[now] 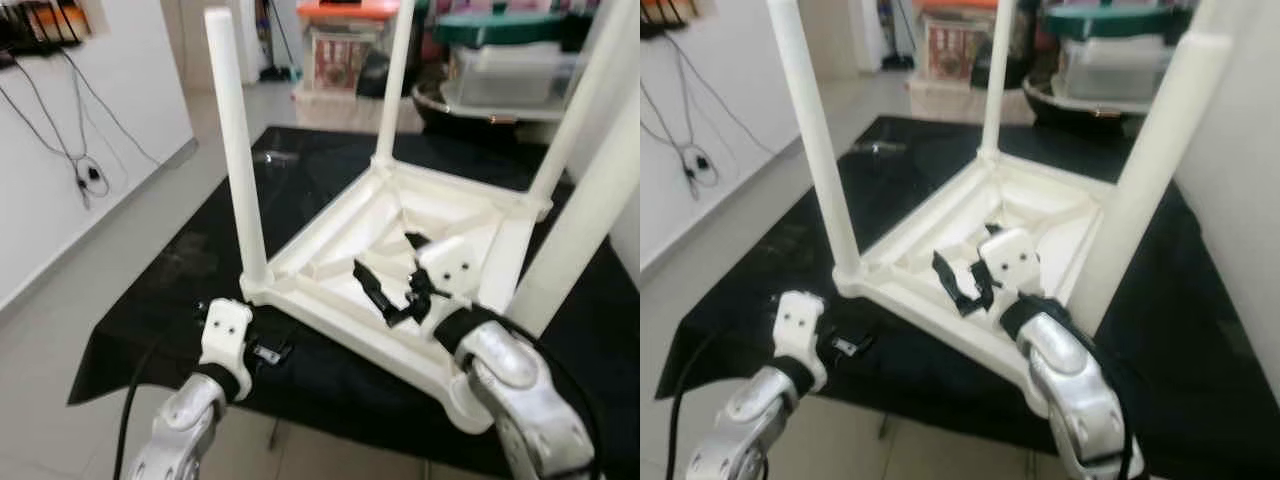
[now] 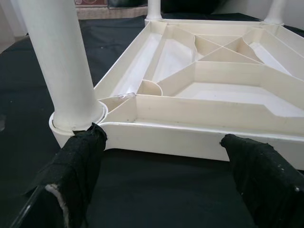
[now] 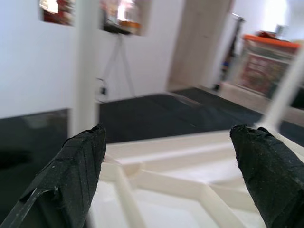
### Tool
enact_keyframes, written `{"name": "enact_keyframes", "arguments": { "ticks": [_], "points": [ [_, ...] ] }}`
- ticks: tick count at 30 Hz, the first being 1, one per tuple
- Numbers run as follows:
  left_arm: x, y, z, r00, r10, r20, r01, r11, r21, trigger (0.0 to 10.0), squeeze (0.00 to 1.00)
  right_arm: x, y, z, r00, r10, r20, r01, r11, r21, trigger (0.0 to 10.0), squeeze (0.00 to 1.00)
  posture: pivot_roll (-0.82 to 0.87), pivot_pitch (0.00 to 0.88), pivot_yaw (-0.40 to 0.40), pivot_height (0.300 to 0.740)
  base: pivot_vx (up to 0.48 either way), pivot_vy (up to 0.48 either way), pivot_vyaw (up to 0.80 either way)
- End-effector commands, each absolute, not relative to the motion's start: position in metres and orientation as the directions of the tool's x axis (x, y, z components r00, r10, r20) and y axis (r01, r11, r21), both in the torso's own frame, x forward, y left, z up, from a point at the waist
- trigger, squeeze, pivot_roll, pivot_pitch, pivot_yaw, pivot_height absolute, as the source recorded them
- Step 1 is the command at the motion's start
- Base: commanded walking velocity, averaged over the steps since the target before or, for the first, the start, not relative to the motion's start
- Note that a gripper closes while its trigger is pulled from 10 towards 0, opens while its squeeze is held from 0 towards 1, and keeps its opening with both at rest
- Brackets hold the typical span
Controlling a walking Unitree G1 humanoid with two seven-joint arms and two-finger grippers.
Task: Building children table
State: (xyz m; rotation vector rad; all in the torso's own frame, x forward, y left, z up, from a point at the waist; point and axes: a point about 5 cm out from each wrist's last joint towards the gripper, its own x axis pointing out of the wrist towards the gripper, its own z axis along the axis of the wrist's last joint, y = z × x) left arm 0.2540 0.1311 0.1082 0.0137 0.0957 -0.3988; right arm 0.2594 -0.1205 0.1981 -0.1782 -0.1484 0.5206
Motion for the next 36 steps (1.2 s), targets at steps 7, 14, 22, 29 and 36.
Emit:
{"name": "enact_keyframes", "arguments": {
  "ticks": [7,14,22,29,36],
  "points": [
    [0.256,0.129,0.102,0.913,-0.392,-0.113,0.394,0.919,-0.005,10.0,0.00,0.255,-0.108,0.271,0.714,0.564,0.415,-0.561,0.815,-0.141,10.0,0.00,-0.05,0.000,-0.043,0.740,0.000,0.000,0.00],
    [0.257,0.130,0.101,0.914,-0.389,-0.115,0.391,0.920,-0.007,10.0,0.00,0.252,-0.120,0.316,0.632,0.498,0.593,-0.465,0.857,-0.224,10.0,0.00,-0.05,0.000,-0.038,0.740,0.000,0.000,0.00],
    [0.259,0.126,0.100,0.911,-0.398,-0.113,0.399,0.917,-0.012,10.0,0.00,0.246,-0.152,0.366,0.507,0.210,0.836,0.222,0.905,-0.362,10.0,0.00,-0.06,0.000,-0.039,0.740,0.000,0.000,0.00],
    [0.259,0.128,0.099,0.914,-0.390,-0.113,0.391,0.920,-0.010,10.0,0.00,0.232,-0.159,0.361,0.395,0.114,0.912,0.490,0.814,-0.314,10.0,0.00,-0.05,0.000,-0.044,0.740,0.000,0.000,0.00],
    [0.259,0.126,0.097,0.910,-0.398,-0.117,0.400,0.917,-0.014,10.0,0.00,0.224,-0.171,0.359,0.300,0.022,0.954,0.646,0.731,-0.220,10.0,0.00,-0.06,0.000,-0.032,0.740,0.000,0.000,0.00]
  ]
}}
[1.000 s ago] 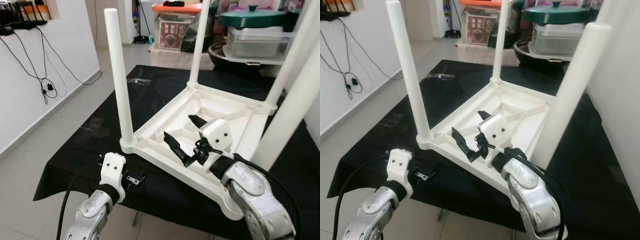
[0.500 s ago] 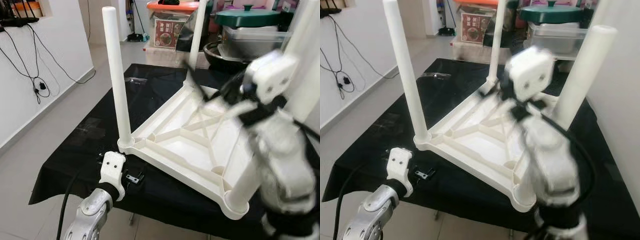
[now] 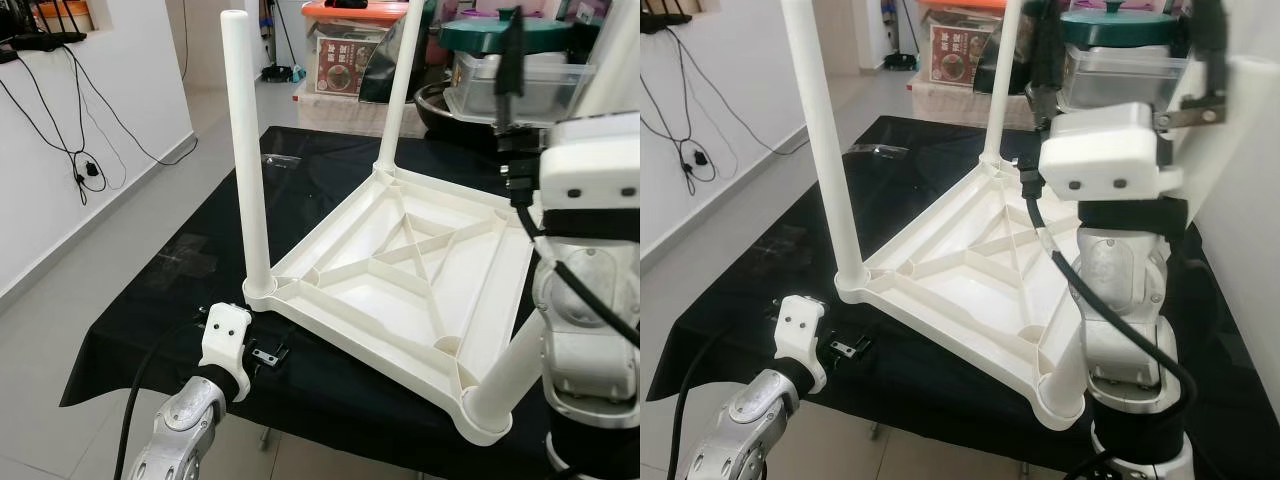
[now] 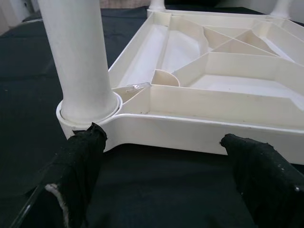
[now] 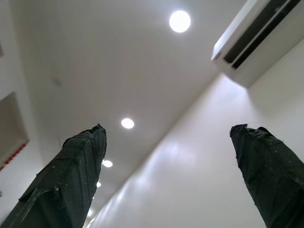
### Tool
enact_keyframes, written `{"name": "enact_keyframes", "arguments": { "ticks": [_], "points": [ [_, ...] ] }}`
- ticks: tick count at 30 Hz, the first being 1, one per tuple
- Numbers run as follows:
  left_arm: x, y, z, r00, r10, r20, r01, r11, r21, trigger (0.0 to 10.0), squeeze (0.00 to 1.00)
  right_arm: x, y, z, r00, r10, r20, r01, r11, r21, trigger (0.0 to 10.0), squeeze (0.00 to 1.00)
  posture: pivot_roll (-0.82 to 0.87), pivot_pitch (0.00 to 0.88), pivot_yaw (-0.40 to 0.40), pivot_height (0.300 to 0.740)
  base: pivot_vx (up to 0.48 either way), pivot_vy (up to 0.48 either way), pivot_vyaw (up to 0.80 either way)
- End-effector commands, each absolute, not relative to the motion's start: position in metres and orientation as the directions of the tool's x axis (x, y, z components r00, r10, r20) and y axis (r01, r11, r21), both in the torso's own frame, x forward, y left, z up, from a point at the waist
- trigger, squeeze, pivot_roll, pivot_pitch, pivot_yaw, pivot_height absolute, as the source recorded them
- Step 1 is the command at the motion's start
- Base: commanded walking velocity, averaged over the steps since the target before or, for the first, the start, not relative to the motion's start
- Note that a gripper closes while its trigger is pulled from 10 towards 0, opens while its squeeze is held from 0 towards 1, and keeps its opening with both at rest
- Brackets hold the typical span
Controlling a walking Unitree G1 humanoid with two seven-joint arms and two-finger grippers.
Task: Building children table
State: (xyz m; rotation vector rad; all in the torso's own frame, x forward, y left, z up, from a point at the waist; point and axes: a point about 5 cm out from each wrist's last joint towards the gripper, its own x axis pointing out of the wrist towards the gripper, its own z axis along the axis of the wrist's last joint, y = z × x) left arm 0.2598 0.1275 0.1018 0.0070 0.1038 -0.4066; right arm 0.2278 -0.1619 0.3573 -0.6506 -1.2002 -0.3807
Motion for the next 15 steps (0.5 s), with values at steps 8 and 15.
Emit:
{"name": "enact_keyframes", "arguments": {
  "ticks": [8,15],
  "points": [
    [0.259,0.124,0.094,0.903,-0.410,-0.125,0.411,0.911,-0.021,10.0,0.00,0.222,-0.173,0.363,0.225,0.042,0.974,0.704,0.684,-0.192,10.0,0.00,-0.07,0.000,-0.032,0.740,0.000,0.000,0.00],
    [0.258,0.125,0.093,0.906,-0.405,-0.127,0.405,0.914,-0.023,10.0,0.00,0.250,-0.189,0.328,0.492,-0.140,0.860,0.634,0.734,-0.243,10.0,0.00,-0.06,0.000,-0.042,0.740,0.000,0.000,0.00]
  ]
}}
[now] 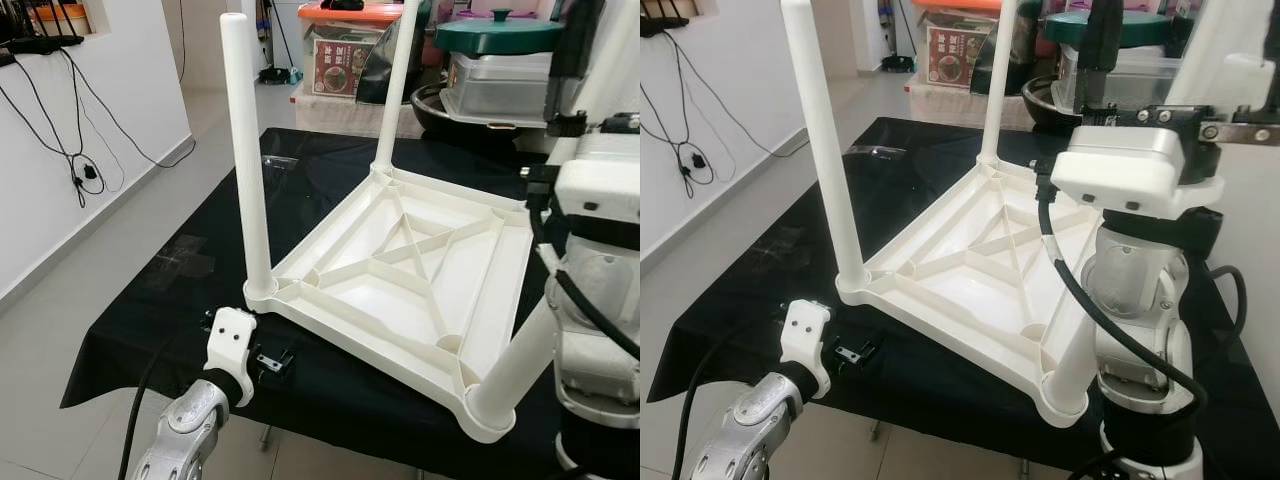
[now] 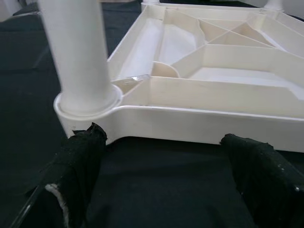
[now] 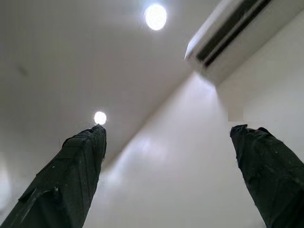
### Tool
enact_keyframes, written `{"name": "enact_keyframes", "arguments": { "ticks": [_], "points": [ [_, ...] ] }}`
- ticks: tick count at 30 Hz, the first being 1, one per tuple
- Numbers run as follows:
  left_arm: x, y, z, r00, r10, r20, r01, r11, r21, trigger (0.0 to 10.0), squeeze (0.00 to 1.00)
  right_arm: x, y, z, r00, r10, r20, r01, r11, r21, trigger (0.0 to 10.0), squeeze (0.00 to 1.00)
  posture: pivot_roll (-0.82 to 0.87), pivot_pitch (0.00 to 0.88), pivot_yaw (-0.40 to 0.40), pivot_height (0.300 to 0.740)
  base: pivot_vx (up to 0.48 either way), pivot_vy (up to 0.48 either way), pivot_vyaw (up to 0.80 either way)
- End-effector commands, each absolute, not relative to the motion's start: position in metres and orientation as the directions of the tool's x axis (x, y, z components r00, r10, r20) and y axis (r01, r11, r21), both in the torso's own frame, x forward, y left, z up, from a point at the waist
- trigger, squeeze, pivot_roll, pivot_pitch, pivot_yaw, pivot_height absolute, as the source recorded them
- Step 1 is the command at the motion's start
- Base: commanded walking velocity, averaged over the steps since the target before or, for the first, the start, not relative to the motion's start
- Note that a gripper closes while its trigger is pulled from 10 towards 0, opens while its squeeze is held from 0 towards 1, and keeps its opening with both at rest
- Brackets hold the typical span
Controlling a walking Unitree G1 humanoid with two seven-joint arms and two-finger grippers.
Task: Building children table
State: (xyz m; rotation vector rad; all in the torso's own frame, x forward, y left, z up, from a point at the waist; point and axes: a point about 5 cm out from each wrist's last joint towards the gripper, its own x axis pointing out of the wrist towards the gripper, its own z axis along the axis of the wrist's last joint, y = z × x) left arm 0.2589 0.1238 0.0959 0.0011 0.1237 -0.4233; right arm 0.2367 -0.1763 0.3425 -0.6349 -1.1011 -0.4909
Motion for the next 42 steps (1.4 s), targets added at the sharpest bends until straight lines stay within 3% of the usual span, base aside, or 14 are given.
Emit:
{"name": "enact_keyframes", "arguments": {
  "ticks": [1,3,7,12,15,21,25,28,30,34,36,39,42],
  "points": [
    [0.258,0.125,0.093,0.906,-0.405,-0.127,0.405,0.914,-0.023,10.0,0.00,0.250,-0.189,0.328,0.492,-0.140,0.860,0.634,0.734,-0.243,10.0,0.00,-0.06,0.000,-0.042,0.740,0.000,0.000,0.00],
    [0.258,0.126,0.093,0.906,-0.404,-0.130,0.405,0.914,-0.022,10.0,0.00,0.263,-0.197,0.306,0.614,-0.245,0.751,0.583,0.782,-0.221,10.0,0.00,-0.06,0.000,-0.039,0.740,0.000,0.000,0.00],
    [0.259,0.125,0.093,0.905,-0.405,-0.131,0.406,0.914,-0.020,10.0,0.00,0.267,-0.202,0.297,0.650,-0.289,0.703,0.572,0.795,-0.203,10.0,0.00,-0.07,0.000,-0.036,0.740,0.000,0.000,0.00],
    [0.259,0.125,0.093,0.903,-0.410,-0.129,0.410,0.912,-0.021,10.0,0.00,0.259,-0.205,0.313,0.561,-0.288,0.776,0.600,0.787,-0.141,10.0,0.00,-0.07,0.000,-0.033,0.740,0.000,0.000,0.00],
    [0.259,0.125,0.092,0.902,-0.411,-0.130,0.412,0.911,-0.021,10.0,0.00,0.253,-0.195,0.329,0.491,-0.191,0.850,0.603,0.779,-0.173,10.0,0.00,-0.07,0.000,-0.029,0.740,0.000,0.000,0.00],
    [0.259,0.124,0.093,0.902,-0.413,-0.126,0.414,0.910,-0.021,10.0,0.00,0.252,-0.178,0.332,0.500,-0.082,0.862,0.548,0.801,-0.242,10.0,0.00,-0.07,0.000,-0.035,0.740,0.000,0.000,0.00],
    [0.259,0.124,0.092,0.904,-0.409,-0.125,0.409,0.912,-0.024,10.0,0.00,0.231,-0.160,0.347,0.348,0.089,0.933,0.597,0.747,-0.294,10.0,0.00,-0.08,0.000,-0.030,0.740,0.000,0.000,0.00],
    [0.260,0.121,0.091,0.901,-0.416,-0.124,0.416,0.909,-0.028,10.0,0.00,0.225,-0.168,0.354,0.280,0.055,0.958,0.683,0.691,-0.239,10.0,0.00,-0.08,0.000,-0.031,0.740,0.000,0.000,0.00],
    [0.260,0.121,0.091,0.901,-0.416,-0.124,0.416,0.909,-0.028,10.0,0.00,0.225,-0.168,0.354,0.280,0.055,0.958,0.683,0.691,-0.239,10.0,0.00,-0.08,0.000,-0.031,0.740,0.000,0.000,0.00],
    [0.262,0.120,0.092,0.901,-0.417,-0.120,0.417,0.908,-0.030,10.0,0.00,0.222,-0.193,0.361,0.231,-0.060,0.971,0.800,0.579,-0.155,10.0,0.00,-0.09,0.000,-0.035,0.740,0.000,0.000,0.00],
    [0.262,0.120,0.092,0.901,-0.417,-0.119,0.416,0.909,-0.031,10.0,0.00,0.225,-0.201,0.359,0.253,-0.107,0.961,0.815,0.559,-0.152,10.0,0.00,-0.09,0.000,-0.036,0.740,0.000,0.000,0.00],
    [0.261,0.120,0.091,0.902,-0.415,-0.120,0.414,0.909,-0.034,10.0,0.00,0.238,-0.220,0.340,0.393,-0.291,0.872,0.794,0.585,-0.163,10.0,0.00,-0.08,0.000,-0.037,0.740,0.000,0.000,0.00],
    [0.261,0.121,0.091,0.902,-0.415,-0.120,0.414,0.910,-0.034,10.0,0.00,0.241,-0.225,0.333,0.435,-0.346,0.831,0.779,0.608,-0.154,10.0,0.00,-0.09,0.000,-0.037,0.740,0.000,0.000,0.00]
  ]
}}
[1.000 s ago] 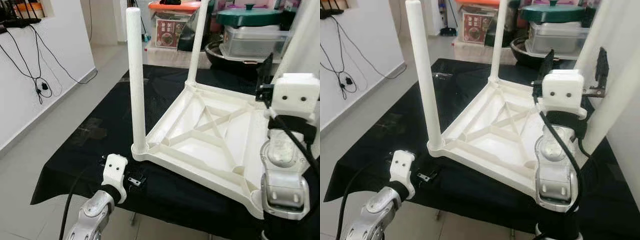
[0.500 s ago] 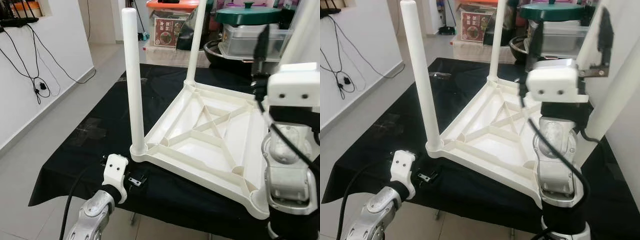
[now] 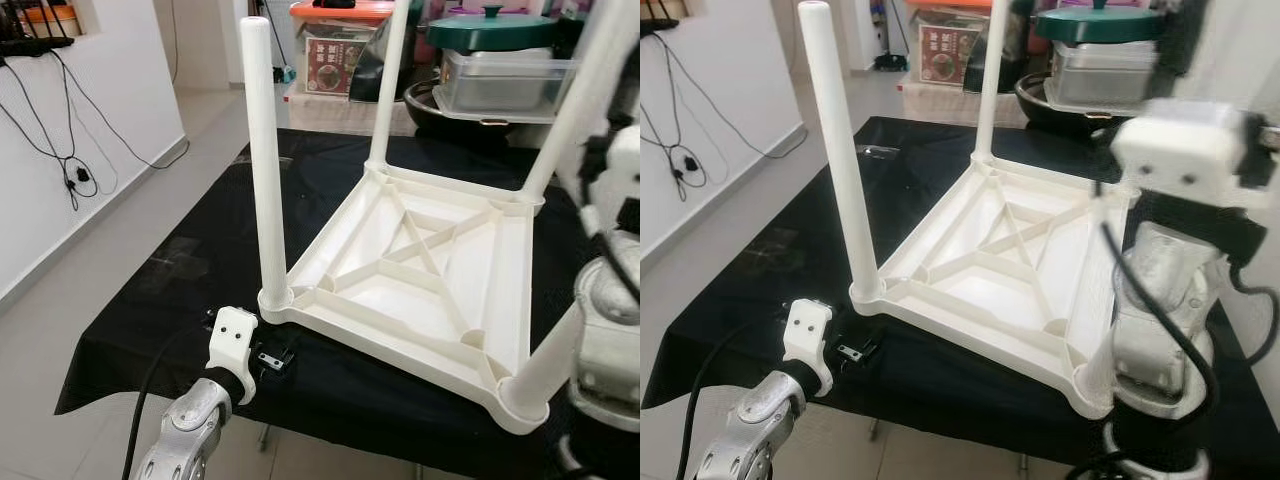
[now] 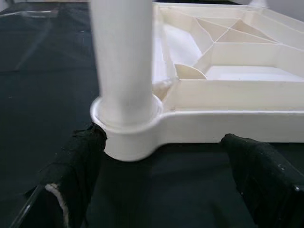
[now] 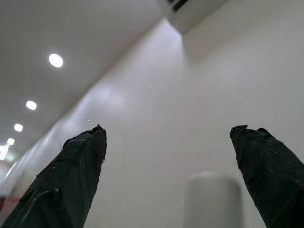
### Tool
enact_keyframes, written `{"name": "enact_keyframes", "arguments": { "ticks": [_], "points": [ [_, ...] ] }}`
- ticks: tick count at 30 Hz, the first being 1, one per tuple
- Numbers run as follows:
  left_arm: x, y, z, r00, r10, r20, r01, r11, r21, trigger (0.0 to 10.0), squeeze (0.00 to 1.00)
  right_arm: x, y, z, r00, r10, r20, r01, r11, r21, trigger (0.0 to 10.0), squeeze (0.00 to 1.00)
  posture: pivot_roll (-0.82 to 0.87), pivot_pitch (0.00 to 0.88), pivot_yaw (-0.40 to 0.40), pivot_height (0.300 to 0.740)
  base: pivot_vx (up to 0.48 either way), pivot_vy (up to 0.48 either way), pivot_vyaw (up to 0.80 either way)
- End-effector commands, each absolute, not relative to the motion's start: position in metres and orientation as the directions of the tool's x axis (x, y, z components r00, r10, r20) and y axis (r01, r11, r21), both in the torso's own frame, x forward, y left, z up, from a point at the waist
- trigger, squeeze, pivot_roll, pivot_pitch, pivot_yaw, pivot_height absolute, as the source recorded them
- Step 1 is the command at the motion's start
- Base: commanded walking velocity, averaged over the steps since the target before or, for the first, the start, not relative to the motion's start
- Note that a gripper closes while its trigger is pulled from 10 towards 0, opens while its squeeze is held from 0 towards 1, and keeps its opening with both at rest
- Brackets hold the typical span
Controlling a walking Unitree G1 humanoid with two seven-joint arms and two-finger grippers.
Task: Building children table
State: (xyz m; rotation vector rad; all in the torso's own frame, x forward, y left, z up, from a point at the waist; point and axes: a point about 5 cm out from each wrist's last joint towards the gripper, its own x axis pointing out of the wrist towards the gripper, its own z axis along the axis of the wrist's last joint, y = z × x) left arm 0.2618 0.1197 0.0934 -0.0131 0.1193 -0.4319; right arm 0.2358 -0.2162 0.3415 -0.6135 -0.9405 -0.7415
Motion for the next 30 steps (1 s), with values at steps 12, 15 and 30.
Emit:
{"name": "enact_keyframes", "arguments": {
  "ticks": [12,15,30],
  "points": [
    [0.260,0.122,0.090,0.901,-0.415,-0.122,0.414,0.909,-0.033,10.0,0.00,0.257,-0.235,0.300,0.623,-0.516,0.587,0.640,0.769,-0.003,10.0,0.00,-0.09,0.000,-0.034,0.740,0.000,0.000,0.00],
    [0.260,0.121,0.090,0.900,-0.418,-0.123,0.417,0.908,-0.033,10.0,0.00,0.261,-0.235,0.307,0.641,-0.491,0.590,0.594,0.804,0.023,5.4,0.00,-0.10,0.000,-0.026,0.740,0.000,0.000,0.00],
    [0.259,0.118,0.087,0.899,-0.419,-0.132,0.418,0.908,-0.030,10.0,0.00,0.293,-0.210,0.294,0.912,-0.146,0.384,0.100,0.986,0.136,0.0,0.00,-0.09,0.000,-0.041,0.740,0.000,0.000,0.00]
  ]
}}
